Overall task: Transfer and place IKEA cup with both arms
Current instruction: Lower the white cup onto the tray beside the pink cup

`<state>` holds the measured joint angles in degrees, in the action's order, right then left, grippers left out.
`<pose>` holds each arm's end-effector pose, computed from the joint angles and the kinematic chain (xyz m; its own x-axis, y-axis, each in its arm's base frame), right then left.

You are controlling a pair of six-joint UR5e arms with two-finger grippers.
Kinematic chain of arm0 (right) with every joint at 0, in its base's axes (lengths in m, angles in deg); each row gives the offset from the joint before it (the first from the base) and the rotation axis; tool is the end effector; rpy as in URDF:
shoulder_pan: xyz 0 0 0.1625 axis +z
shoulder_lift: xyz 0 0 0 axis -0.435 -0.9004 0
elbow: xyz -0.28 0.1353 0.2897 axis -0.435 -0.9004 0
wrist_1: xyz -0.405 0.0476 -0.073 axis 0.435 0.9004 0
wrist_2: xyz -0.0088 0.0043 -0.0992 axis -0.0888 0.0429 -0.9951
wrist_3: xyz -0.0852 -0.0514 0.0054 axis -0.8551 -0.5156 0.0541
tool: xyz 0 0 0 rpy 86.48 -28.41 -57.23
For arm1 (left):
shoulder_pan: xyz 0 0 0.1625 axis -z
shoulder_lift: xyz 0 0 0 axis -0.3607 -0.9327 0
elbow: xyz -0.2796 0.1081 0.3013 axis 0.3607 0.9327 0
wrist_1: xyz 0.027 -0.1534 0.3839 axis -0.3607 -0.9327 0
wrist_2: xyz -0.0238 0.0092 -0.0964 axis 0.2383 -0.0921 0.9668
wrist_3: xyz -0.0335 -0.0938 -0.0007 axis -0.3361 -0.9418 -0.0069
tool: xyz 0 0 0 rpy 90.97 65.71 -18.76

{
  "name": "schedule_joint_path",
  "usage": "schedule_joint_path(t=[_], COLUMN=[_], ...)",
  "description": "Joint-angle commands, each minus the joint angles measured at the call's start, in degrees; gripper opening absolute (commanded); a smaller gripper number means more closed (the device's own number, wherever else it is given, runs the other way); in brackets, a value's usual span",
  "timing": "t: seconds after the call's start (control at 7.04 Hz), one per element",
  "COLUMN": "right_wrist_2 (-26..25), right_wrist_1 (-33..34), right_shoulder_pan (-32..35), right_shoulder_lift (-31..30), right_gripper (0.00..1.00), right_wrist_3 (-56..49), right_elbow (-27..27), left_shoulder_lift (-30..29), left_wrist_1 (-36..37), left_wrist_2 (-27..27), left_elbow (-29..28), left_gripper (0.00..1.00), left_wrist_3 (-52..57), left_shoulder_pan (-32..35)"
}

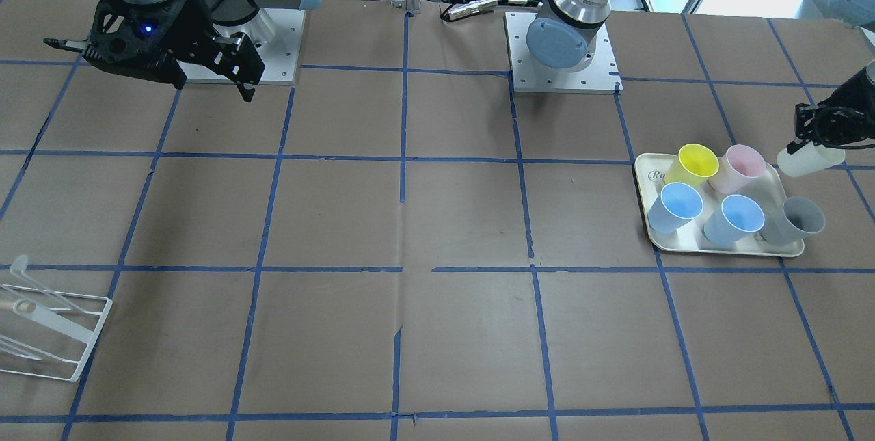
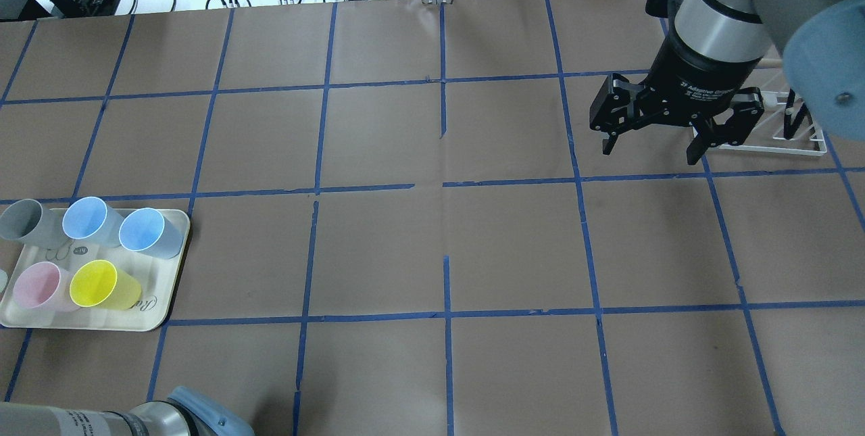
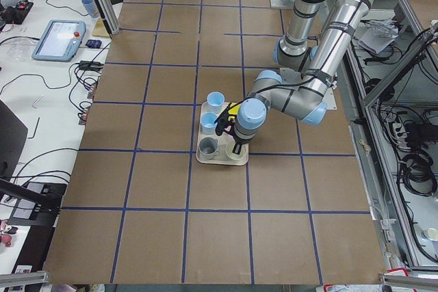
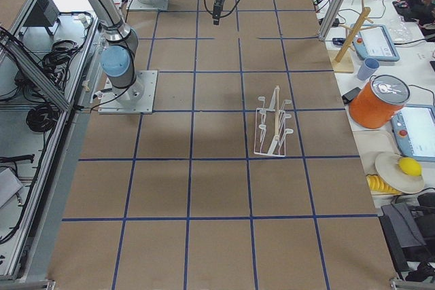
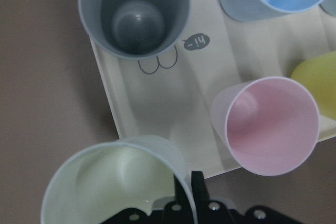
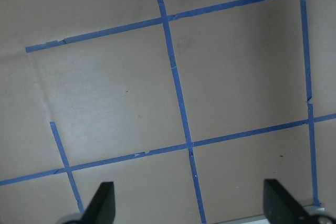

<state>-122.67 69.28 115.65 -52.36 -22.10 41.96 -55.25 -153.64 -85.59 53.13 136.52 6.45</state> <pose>0.1332 -0.4443 0.4760 -0.9808 0.1949 0.0057 0.1947 0.9775 0.0816 0.3791 -0.3603 0.2728 -0.9118 0.3906 0.1264 0.3810 0.9198 -0.0939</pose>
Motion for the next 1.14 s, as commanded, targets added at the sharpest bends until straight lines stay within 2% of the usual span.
schedule_joint_path(t=[0.0,0.43,0.71,0.99], right_wrist_2=[-0.3,-0.2,0.0,0.6], right_wrist_1=[0.7,0.6,0.6,0.6], right_shoulder_pan=[0.0,-0.3,-0.4,-0.2], right_shoulder_lift=[-0.1,-0.2,-0.2,-0.2], right_gripper=[1.0,1.0,1.0,1.0], right_wrist_3=[0.1,-0.5,-0.7,-0.9], right_elbow=[0.2,-0.1,0.0,0.1], left_shoulder_lift=[-1.0,-1.6,-1.7,-1.8], left_wrist_1=[-0.1,-0.2,-0.3,-0.2], left_wrist_2=[0.6,0.4,0.4,0.4], left_elbow=[0.1,0.1,1.1,1.4], left_gripper=[0.05,0.06,0.14,0.14], left_wrist_3=[5.2,6.6,6.6,6.4], left_shoulder_pan=[0.0,0.3,0.3,0.4])
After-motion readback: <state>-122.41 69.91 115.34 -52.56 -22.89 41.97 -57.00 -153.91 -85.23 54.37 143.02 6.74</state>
